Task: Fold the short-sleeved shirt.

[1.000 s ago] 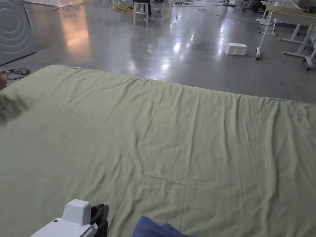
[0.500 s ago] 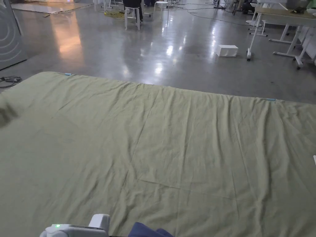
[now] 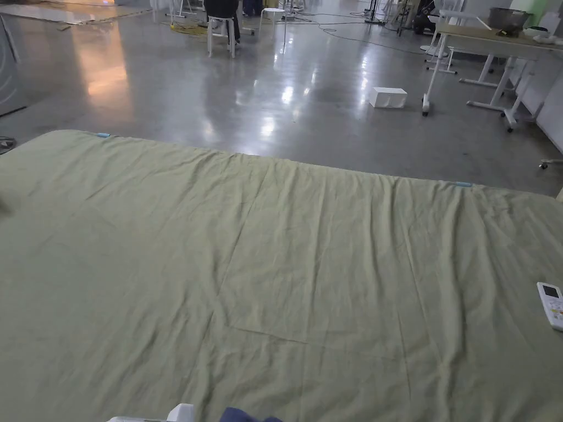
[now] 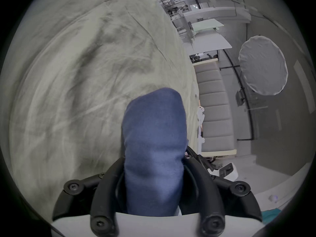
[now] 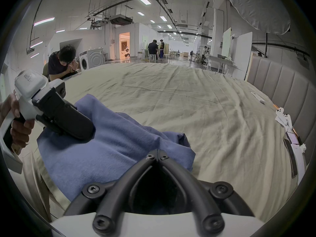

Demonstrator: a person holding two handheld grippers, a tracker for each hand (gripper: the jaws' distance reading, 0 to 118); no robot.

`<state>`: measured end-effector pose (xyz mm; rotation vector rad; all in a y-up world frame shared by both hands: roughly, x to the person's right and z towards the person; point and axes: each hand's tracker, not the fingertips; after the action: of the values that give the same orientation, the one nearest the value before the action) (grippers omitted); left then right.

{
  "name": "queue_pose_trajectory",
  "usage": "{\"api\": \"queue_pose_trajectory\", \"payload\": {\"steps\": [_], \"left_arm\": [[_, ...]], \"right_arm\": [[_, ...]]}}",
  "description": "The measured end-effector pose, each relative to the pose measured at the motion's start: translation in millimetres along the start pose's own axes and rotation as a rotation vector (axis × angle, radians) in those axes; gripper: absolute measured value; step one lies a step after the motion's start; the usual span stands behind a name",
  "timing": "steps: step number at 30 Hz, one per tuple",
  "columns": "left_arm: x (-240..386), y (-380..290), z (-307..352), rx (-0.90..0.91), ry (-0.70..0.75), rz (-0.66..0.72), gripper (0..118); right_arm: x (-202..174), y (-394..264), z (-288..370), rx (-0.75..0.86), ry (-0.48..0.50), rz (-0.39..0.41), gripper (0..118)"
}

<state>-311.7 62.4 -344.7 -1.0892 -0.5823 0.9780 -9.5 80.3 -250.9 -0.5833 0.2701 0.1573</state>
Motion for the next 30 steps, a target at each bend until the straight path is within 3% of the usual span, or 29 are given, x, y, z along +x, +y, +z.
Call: {"api": "queue_pose_trajectory", "payload": {"steps": [6,10,17,22,30], "left_arm": [[2.4,-14.0,16.2,0.035,-0.057,0.003,31],[10.8,-17.9,31.3,0.059,-0.111,-0.023,30],[-1.4,10.2,112.1,0.145,-0.11,-0.03,30],[-22.0,45.4,204.2,0.241,0.017,-0.057,30],[-24.6,105.5,340.1,0.304,0.374,-0.081,30]], "right_arm": [[2.8,1.3,1.9,0.017,0.02,0.009,0],[-5.6,12.2,6.0,0.029,0.002,0.056,0],[2.5,62.9,12.8,0.107,-0.021,0.005,0],[22.4,108.7,14.5,0.183,-0.057,-0.004,0],[66.5,146.5,17.6,0.237,-0.143,-0.015,0]]}}
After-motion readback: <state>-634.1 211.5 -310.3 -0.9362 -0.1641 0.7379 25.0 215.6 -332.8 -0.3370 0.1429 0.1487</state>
